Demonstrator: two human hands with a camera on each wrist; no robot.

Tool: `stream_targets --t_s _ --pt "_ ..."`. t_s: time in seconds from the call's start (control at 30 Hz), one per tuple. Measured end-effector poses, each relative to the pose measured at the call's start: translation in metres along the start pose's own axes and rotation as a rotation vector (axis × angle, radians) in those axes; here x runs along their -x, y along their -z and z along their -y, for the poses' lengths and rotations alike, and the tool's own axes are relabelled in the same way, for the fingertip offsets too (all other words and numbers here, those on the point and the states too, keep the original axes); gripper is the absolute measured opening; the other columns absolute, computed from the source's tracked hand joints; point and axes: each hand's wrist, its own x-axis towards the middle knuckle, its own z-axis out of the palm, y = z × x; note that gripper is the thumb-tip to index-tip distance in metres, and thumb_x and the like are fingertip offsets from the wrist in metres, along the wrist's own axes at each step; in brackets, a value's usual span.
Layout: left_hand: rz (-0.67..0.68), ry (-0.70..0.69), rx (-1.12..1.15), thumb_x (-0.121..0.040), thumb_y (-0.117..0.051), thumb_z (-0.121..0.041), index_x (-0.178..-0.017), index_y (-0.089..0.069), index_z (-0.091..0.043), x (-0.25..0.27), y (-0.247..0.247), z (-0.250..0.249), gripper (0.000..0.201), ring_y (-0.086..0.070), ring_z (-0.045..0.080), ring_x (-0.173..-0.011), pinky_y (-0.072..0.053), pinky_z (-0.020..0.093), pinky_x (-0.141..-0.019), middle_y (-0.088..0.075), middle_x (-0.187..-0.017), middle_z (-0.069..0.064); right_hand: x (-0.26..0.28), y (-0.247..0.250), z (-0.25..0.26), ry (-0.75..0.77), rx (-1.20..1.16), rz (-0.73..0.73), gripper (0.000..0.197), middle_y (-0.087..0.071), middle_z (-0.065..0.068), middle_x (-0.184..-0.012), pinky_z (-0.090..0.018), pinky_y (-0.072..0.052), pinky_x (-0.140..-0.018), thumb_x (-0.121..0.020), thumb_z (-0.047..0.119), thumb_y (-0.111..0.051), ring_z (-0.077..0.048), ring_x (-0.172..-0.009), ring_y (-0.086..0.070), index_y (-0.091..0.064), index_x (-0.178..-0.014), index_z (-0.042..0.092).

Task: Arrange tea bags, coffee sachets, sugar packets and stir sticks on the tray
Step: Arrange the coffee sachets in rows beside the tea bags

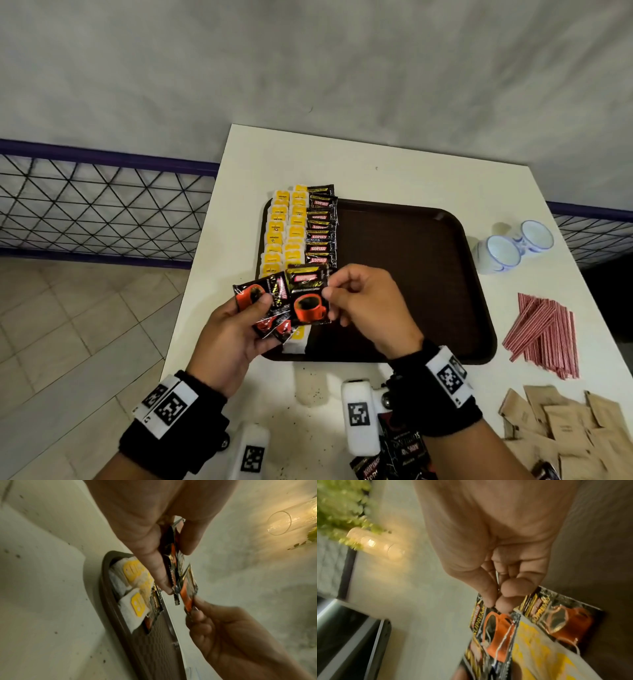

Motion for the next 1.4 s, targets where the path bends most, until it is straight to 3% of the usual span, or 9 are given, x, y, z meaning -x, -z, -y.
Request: stream_targets --t_s 0.17,0.27,0.37,0.57,0.7,0.87,1.03,1.17,1.4 --pt "-0.081 0.002 0.003 -0.096 -0.058 -0.011 -0.108 -0.07 -0.012 0.001 0.02 -0.002 0.017 -0.076 0.024 -0.087 -0.061 0.041 -0.077 -0.078 -0.102 0.009 -0.007 0.036 -0.017 -0.118 -0.099 -0.146 0.006 -0.063 -0.011 -0.061 -0.026 -0.047 -0.044 -0.088 -0.003 -0.068 -0.019 -0.05 -0.061 -0.064 -0.086 0.001" --pt "-0.104 0.011 0.009 -0.092 -0.06 -0.012 -0.107 -0.07 -0.012 0.004 0.024 -0.001 0.018 -0.076 0.026 -0.089 -0.058 0.047 -0.084 -0.078 -0.103 0.01 -0.005 0.037 -0.037 -0.221 -0.078 -0.132 0.005 -0.062 -0.013 -0.062 -0.025 -0.047 -0.044 -0.088 -0.003 -0.068 -0.018 -0.049 -0.06 -0.063 -0.09 -0.003" --pt "-0.117 0.026 0.027 -0.09 -0.061 -0.012 -0.108 -0.07 -0.011 0.005 0.025 0.002 0.02 -0.076 0.027 -0.09 -0.059 0.047 -0.083 -0.078 -0.103 0.012 -0.005 0.029 -0.048 -0.258 -0.065 -0.108 0.005 -0.063 -0.01 -0.062 -0.026 -0.048 -0.045 -0.089 -0.003 -0.068 -0.018 -0.051 -0.06 -0.064 -0.091 -0.003" --pt "-0.108 0.05 0.034 -0.095 -0.057 -0.007 -0.108 -0.069 -0.008 0.007 0.023 0.006 0.018 -0.077 0.027 -0.088 -0.064 0.043 -0.075 -0.078 -0.103 0.012 -0.013 0.017 -0.047 -0.282 -0.074 -0.109 0.006 -0.063 -0.011 -0.062 -0.028 -0.047 -0.046 -0.089 -0.004 -0.067 -0.02 -0.051 -0.06 -0.062 -0.088 0.0" --pt "-0.103 0.06 0.031 -0.095 -0.058 -0.008 -0.111 -0.068 -0.007 0.008 0.022 0.007 0.019 -0.077 0.028 -0.09 -0.063 0.044 -0.078 -0.078 -0.106 0.013 -0.018 0.009 -0.044 -0.294 -0.052 -0.119 0.005 -0.063 -0.01 -0.059 -0.029 -0.049 -0.047 -0.089 -0.002 -0.067 -0.021 -0.052 -0.061 -0.062 -0.087 0.0" --pt "-0.093 0.068 0.044 -0.096 -0.056 -0.007 -0.111 -0.068 -0.007 0.007 0.021 0.008 0.019 -0.077 0.027 -0.088 -0.064 0.041 -0.074 -0.078 -0.104 0.013 -0.022 0.001 -0.042 -0.288 0.005 -0.132 0.006 -0.067 -0.011 -0.064 -0.03 -0.051 -0.048 -0.089 0.002 -0.068 -0.021 -0.054 -0.065 -0.062 -0.088 0.003" --pt "-0.094 0.07 0.051 -0.093 -0.059 -0.009 -0.112 -0.067 -0.007 0.006 0.023 0.009 0.021 -0.077 0.028 -0.091 -0.063 0.044 -0.079 -0.077 -0.107 0.013 -0.026 -0.004 -0.042 -0.262 0.062 -0.145 0.011 -0.069 -0.01 -0.069 -0.028 -0.05 -0.048 -0.089 0.005 -0.068 -0.018 -0.053 -0.065 -0.059 -0.093 0.01" --pt "-0.098 0.073 0.048 -0.085 -0.064 -0.015 -0.119 -0.065 -0.005 0.004 0.025 0.01 0.036 -0.075 0.031 -0.098 -0.061 0.048 -0.084 -0.075 -0.113 0.014 -0.027 -0.006 -0.044 -0.239 0.081 -0.146 0.015 -0.07 -0.011 -0.072 -0.03 -0.052 -0.05 -0.089 0.006 -0.068 -0.02 -0.055 -0.067 -0.058 -0.098 0.013" --pt "-0.098 0.085 0.021 -0.094 -0.06 -0.01 -0.121 -0.064 -0.004 0.004 0.026 0.011 0.028 -0.073 0.034 -0.104 -0.056 0.054 -0.094 -0.075 -0.115 0.015 -0.026 -0.005 -0.043 -0.217 0.1 -0.141 0.012 -0.07 -0.007 -0.07 -0.029 -0.053 -0.052 -0.091 0.008 -0.068 -0.02 -0.057 -0.068 -0.06 -0.098 0.014"
